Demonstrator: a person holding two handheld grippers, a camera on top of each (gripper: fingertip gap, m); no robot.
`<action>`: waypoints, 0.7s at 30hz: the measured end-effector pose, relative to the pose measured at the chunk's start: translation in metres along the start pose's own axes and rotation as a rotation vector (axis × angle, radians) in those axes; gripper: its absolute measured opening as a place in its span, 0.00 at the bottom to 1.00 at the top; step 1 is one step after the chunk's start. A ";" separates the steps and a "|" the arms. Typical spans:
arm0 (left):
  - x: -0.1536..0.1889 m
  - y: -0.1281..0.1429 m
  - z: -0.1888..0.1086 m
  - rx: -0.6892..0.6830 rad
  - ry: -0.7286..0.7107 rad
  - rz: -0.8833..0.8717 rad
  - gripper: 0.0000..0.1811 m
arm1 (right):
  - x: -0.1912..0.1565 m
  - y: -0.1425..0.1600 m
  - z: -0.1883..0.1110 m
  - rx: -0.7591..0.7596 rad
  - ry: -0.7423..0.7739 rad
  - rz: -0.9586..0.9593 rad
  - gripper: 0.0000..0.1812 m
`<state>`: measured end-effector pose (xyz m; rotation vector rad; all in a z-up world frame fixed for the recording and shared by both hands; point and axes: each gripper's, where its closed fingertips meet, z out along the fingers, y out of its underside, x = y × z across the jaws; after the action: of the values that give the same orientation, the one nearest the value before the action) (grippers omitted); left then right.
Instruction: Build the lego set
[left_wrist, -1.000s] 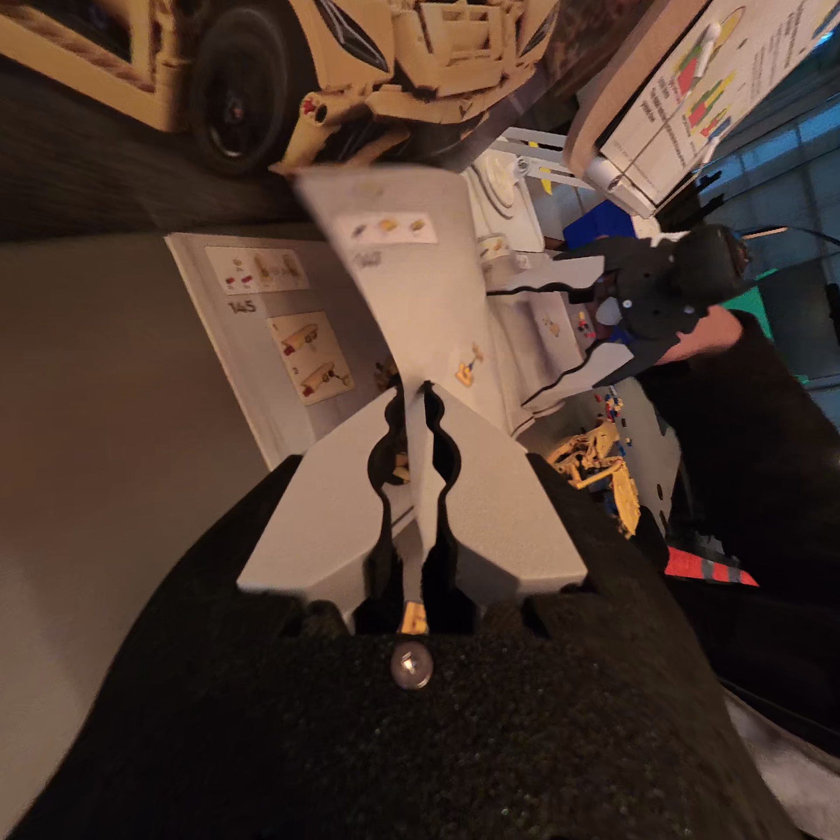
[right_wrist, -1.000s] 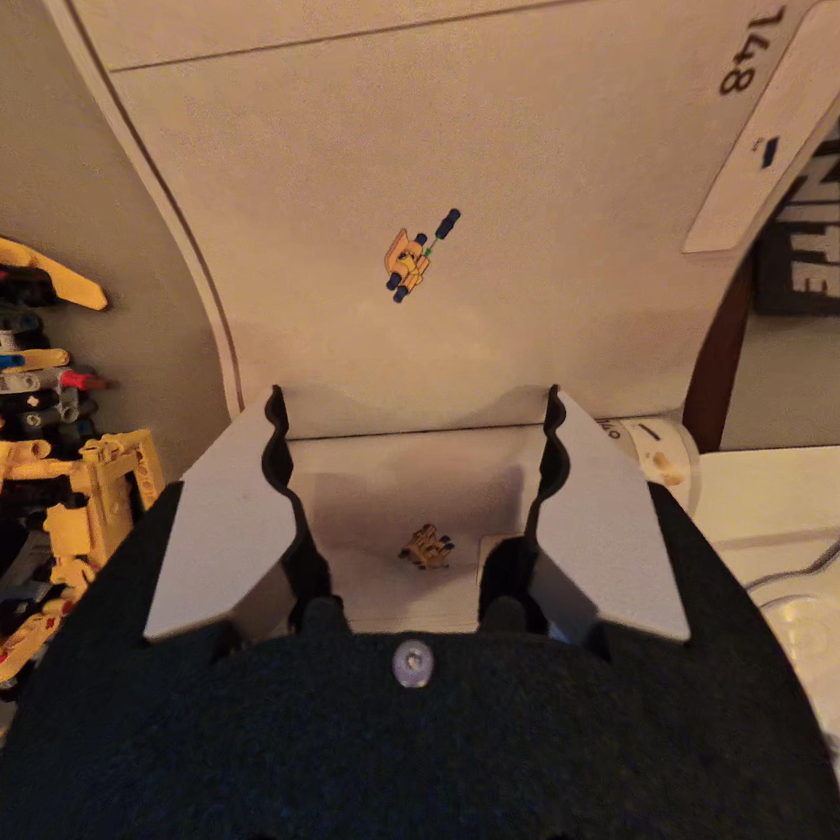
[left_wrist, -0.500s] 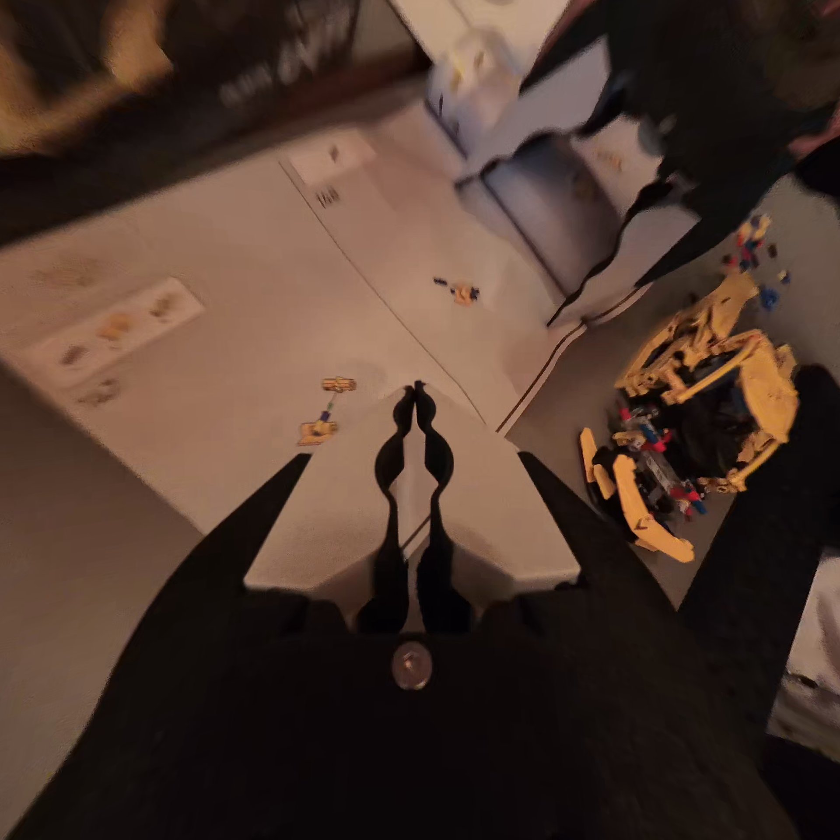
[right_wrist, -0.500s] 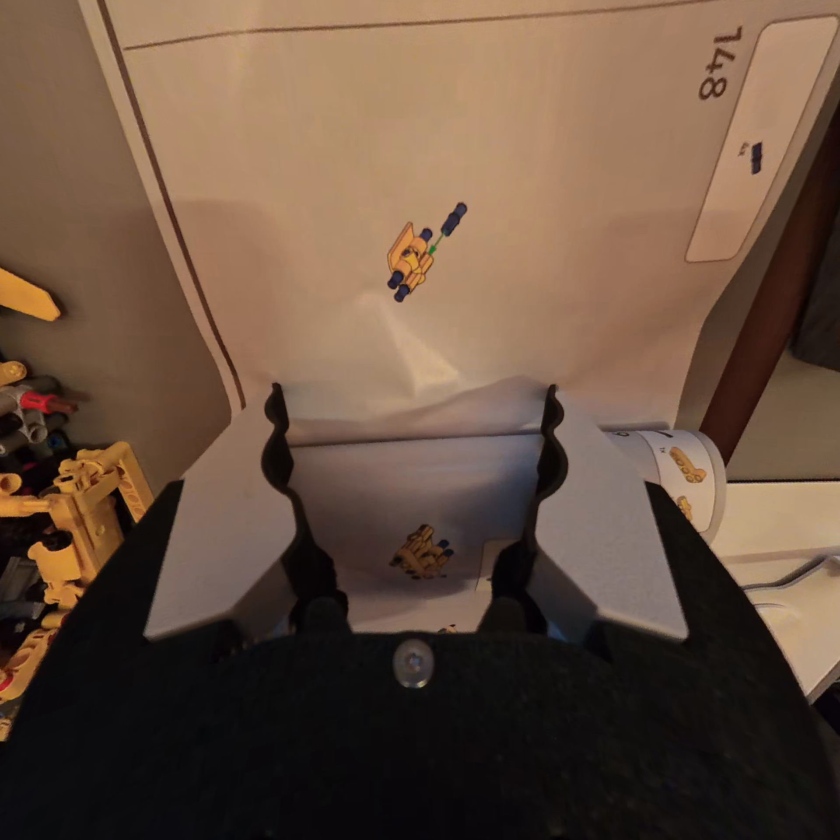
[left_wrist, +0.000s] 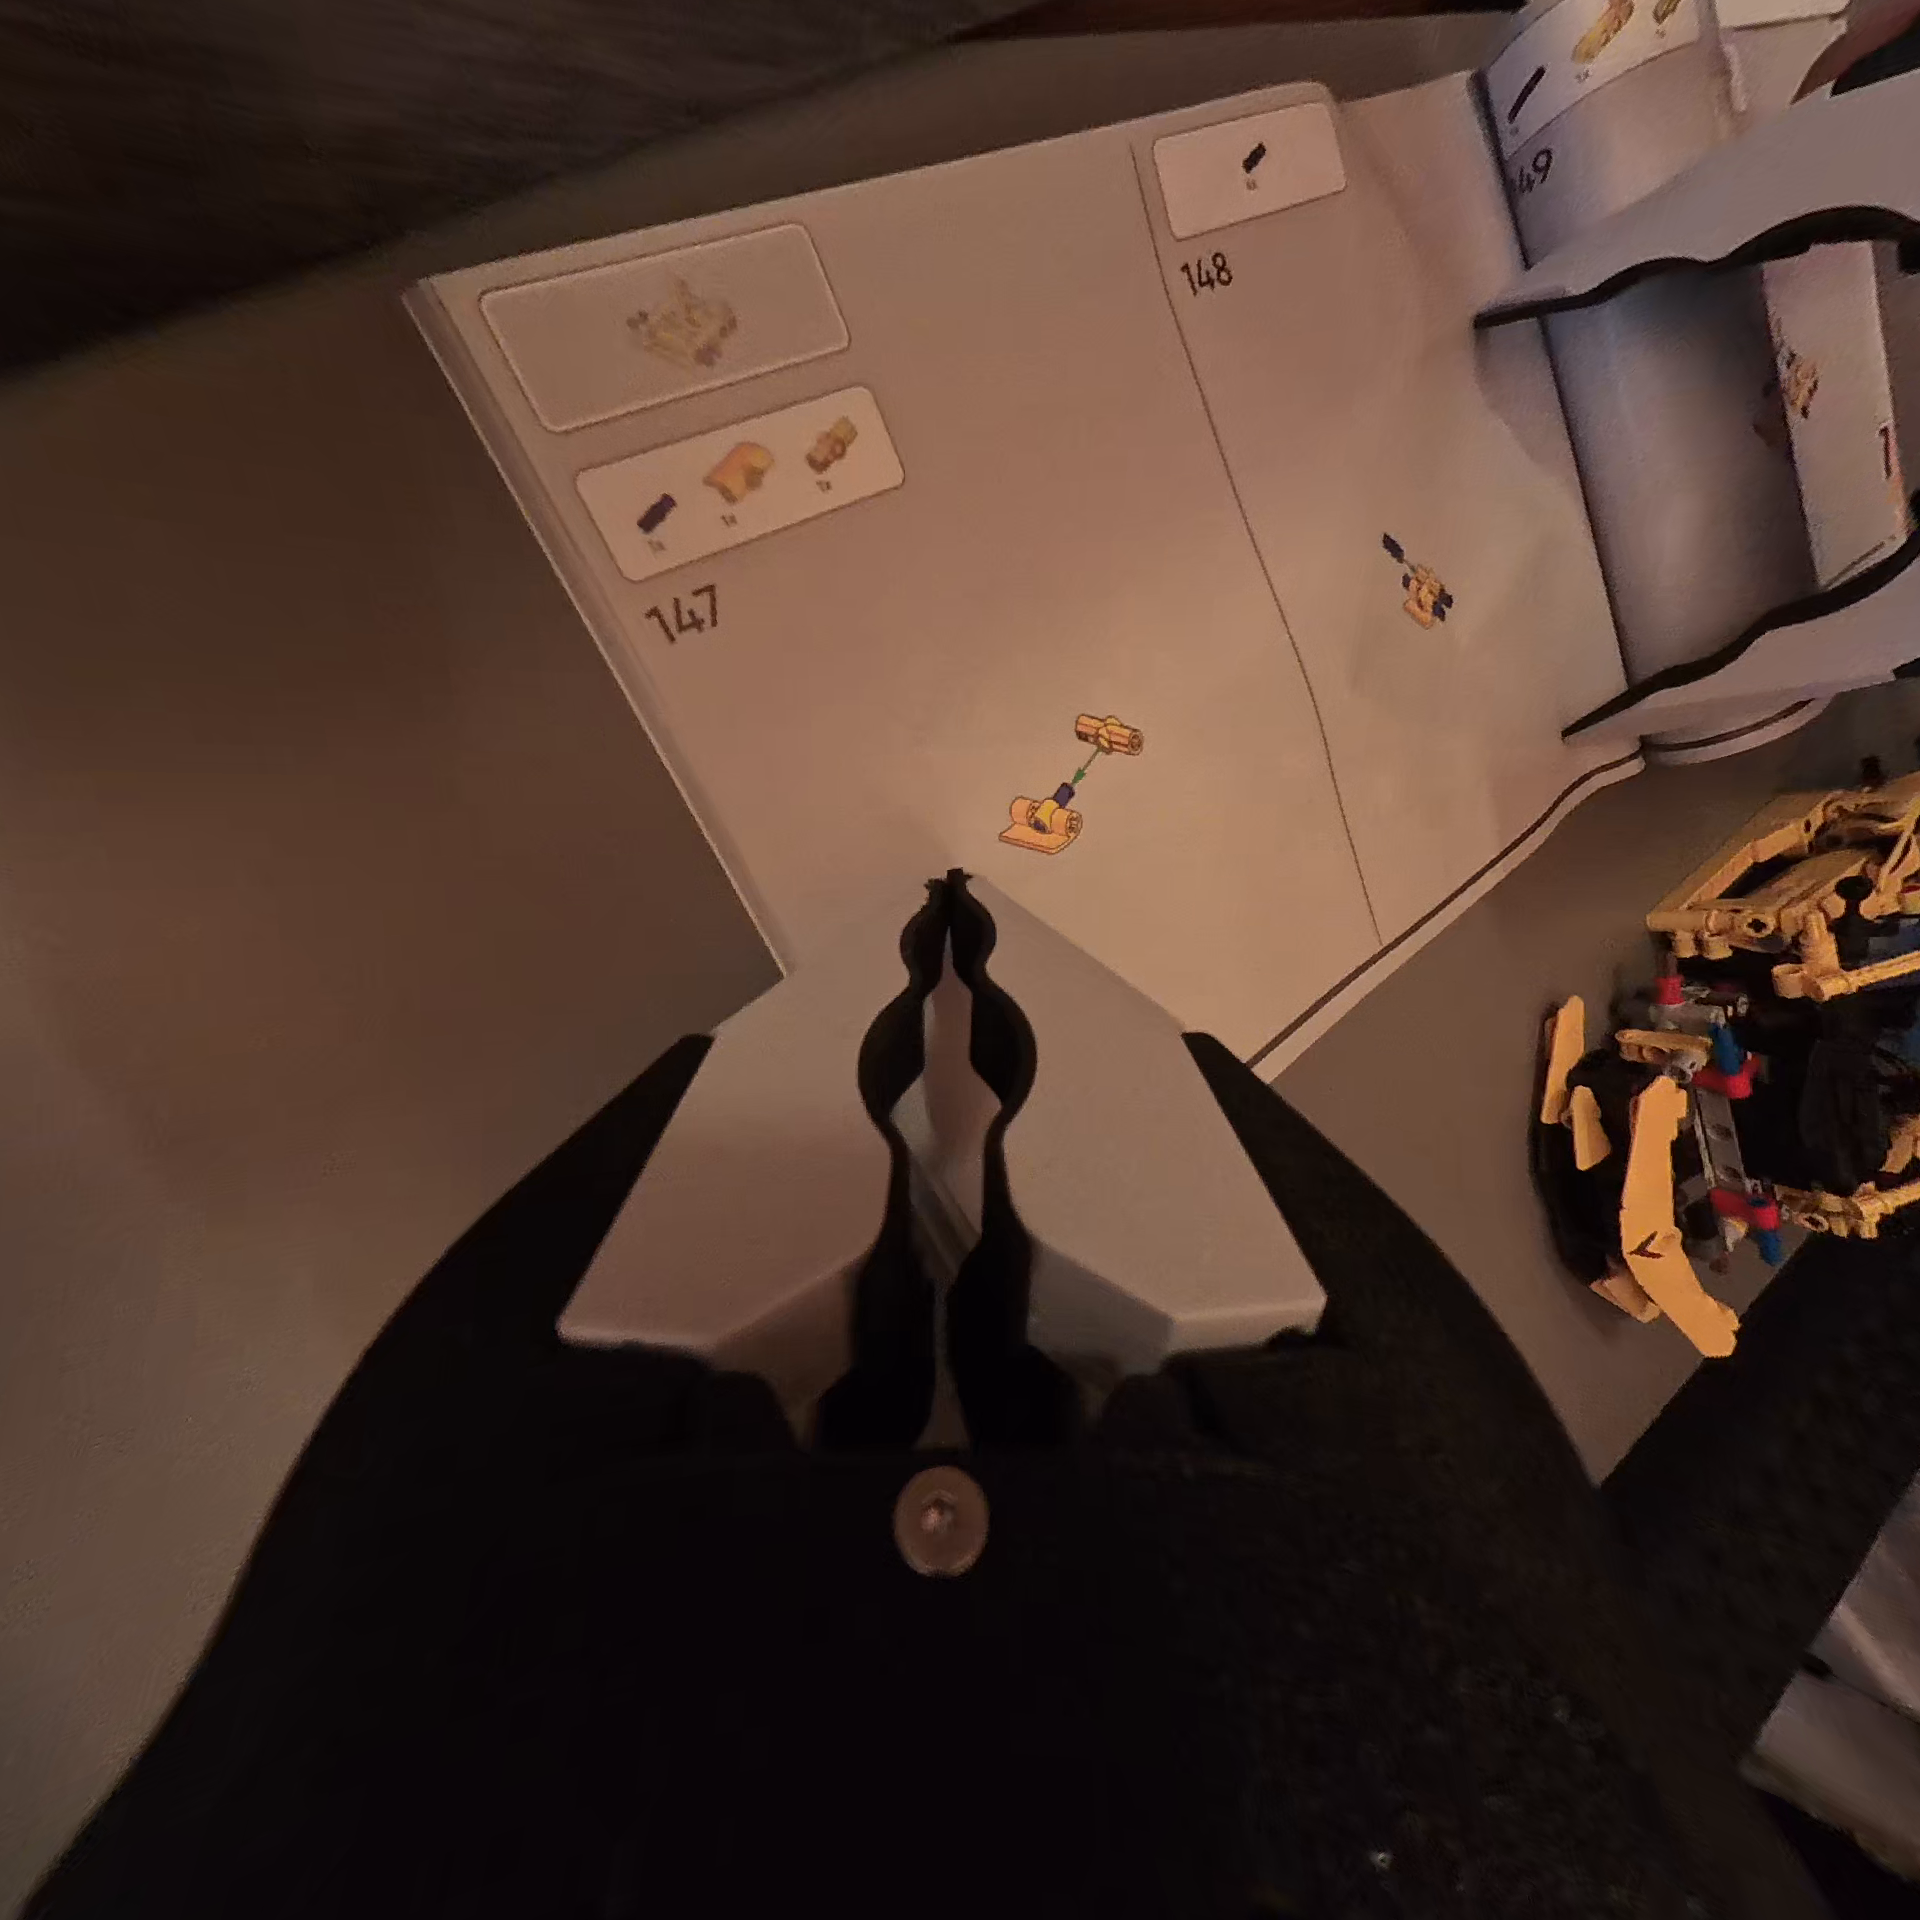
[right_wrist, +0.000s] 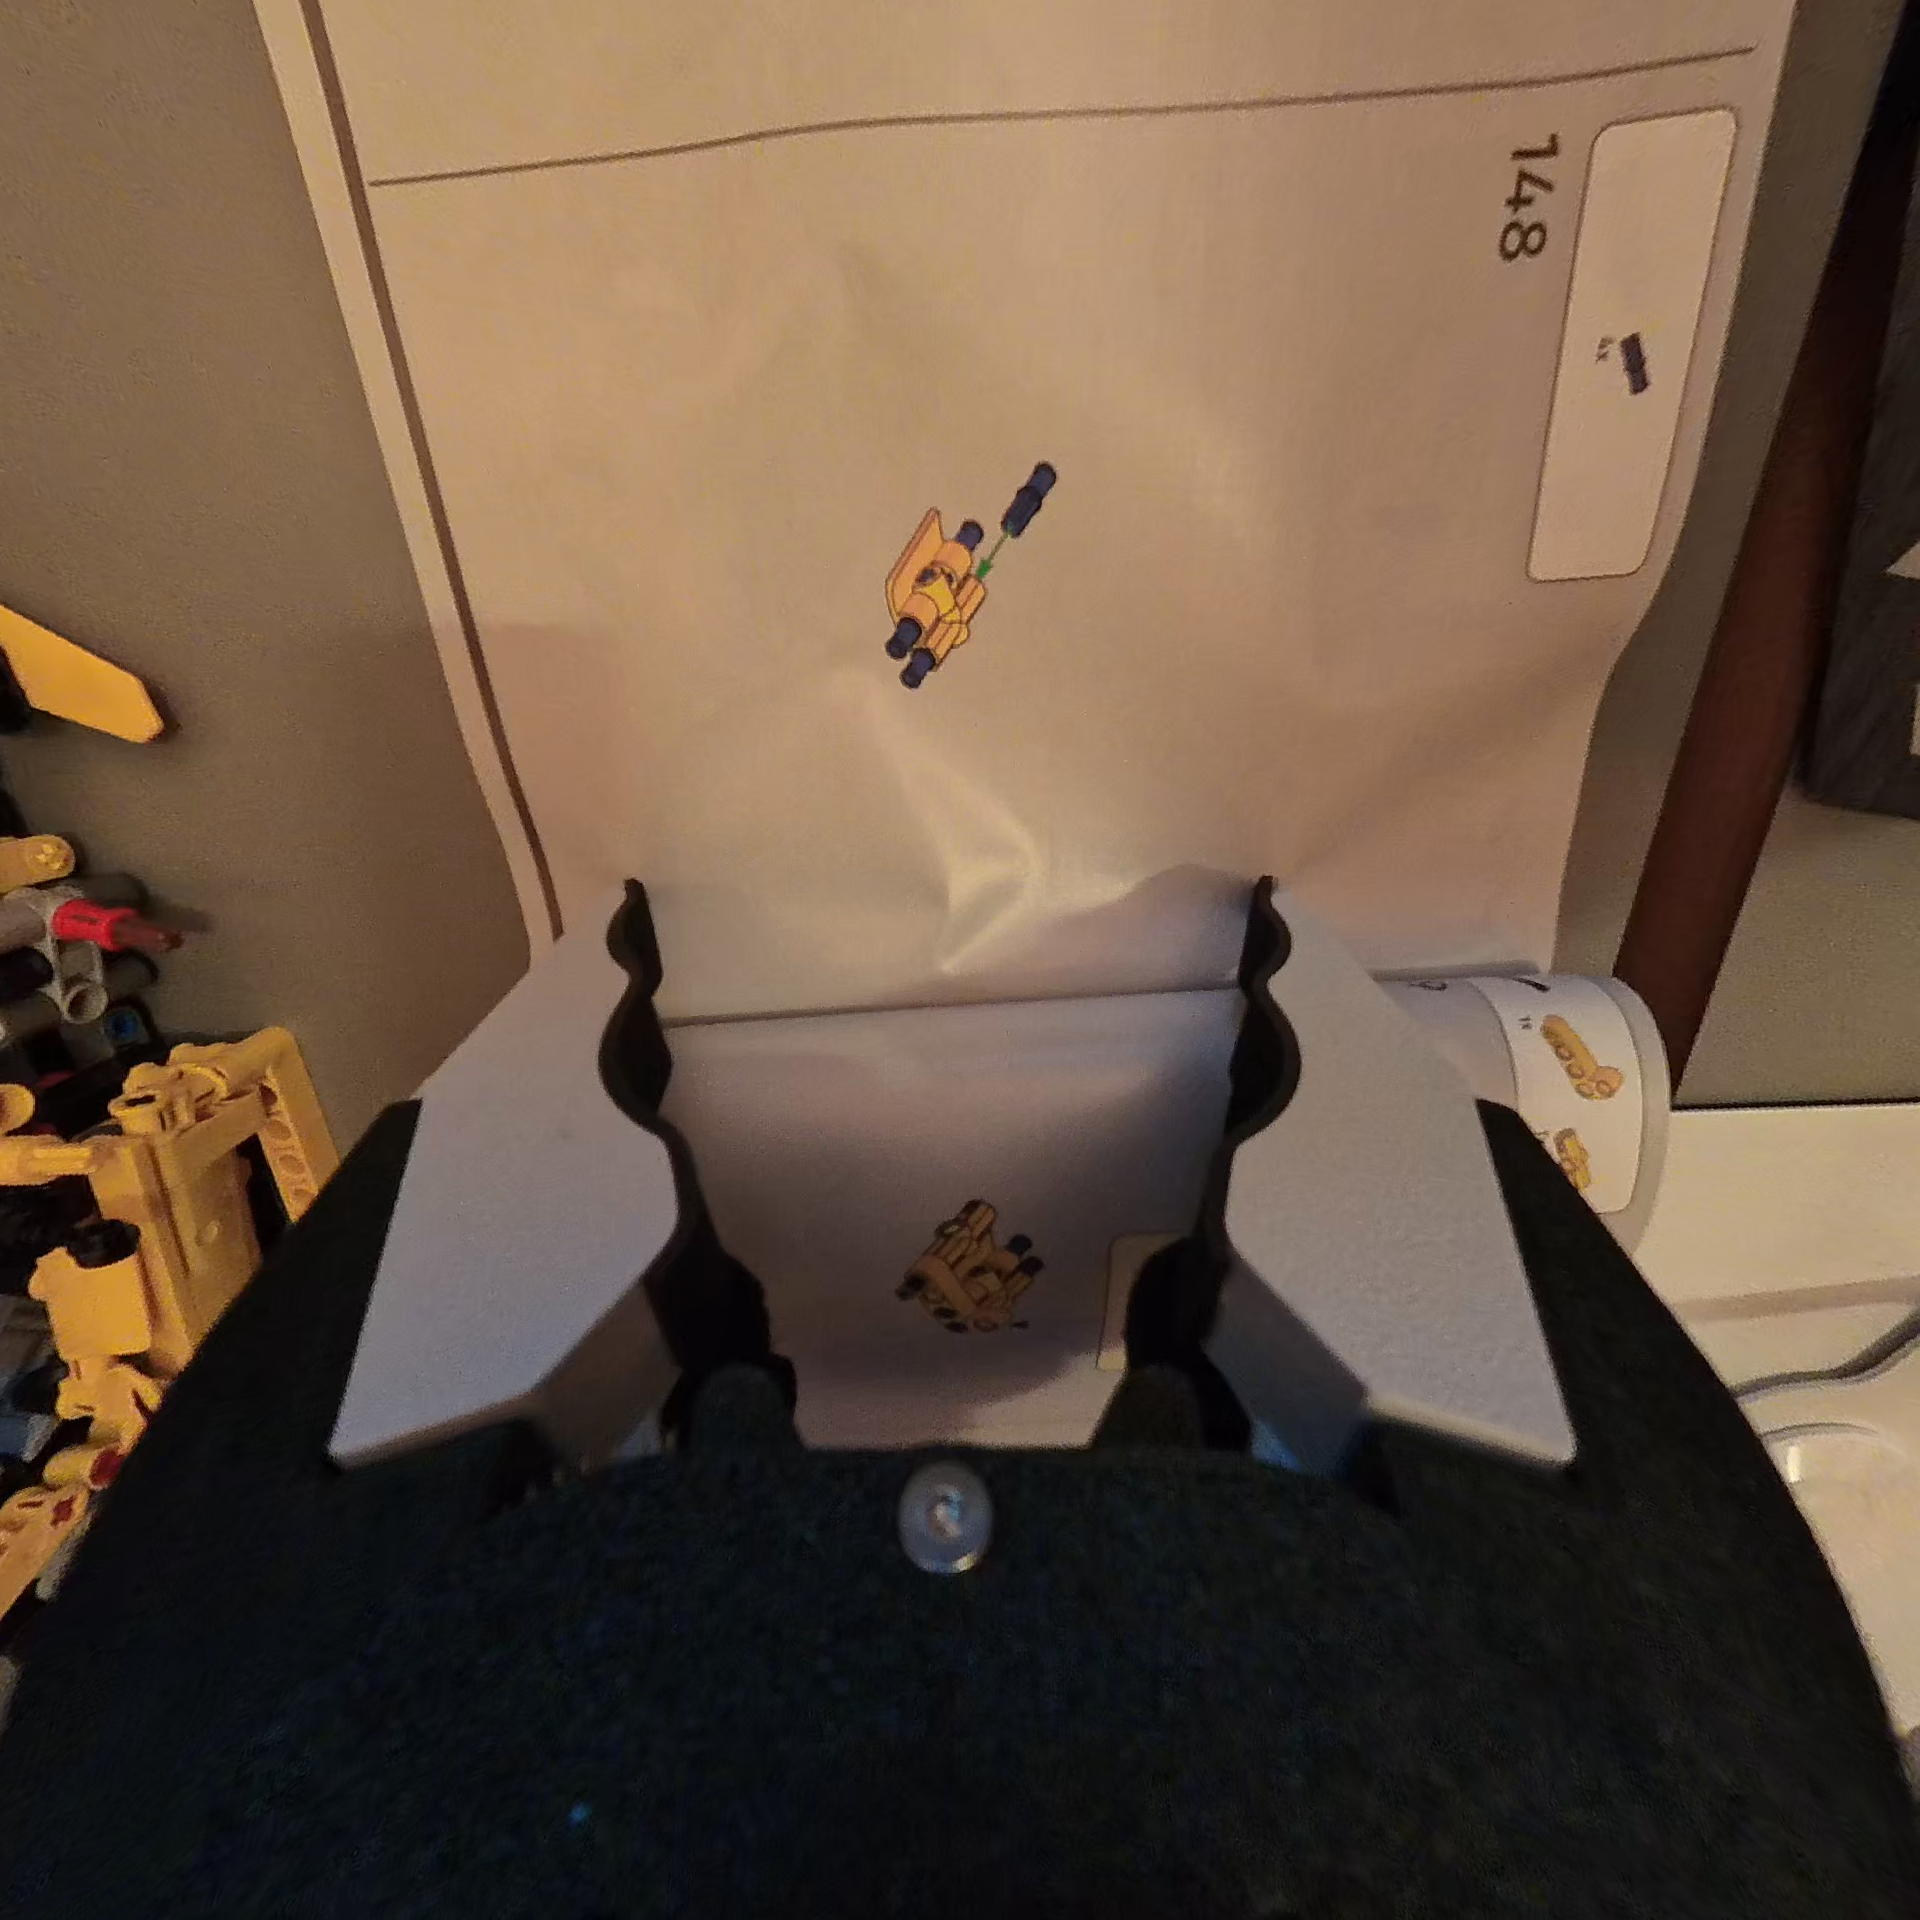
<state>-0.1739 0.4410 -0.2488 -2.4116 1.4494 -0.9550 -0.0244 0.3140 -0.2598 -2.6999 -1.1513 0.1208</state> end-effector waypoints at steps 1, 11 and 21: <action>0.000 0.000 0.000 0.000 -0.002 -0.002 0.00 | 0.000 0.000 0.000 0.003 0.000 0.001 0.61; -0.001 0.000 0.000 -0.026 -0.069 0.025 0.00 | 0.000 -0.001 0.000 0.014 -0.001 -0.003 0.61; 0.085 -0.021 -0.039 0.177 -0.014 0.359 0.18 | -0.064 0.066 -0.142 0.441 0.125 0.263 0.53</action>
<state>-0.1549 0.3872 -0.1725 -1.9424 1.6412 -0.9306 -0.0006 0.2012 -0.1354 -2.4051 -0.6381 0.2138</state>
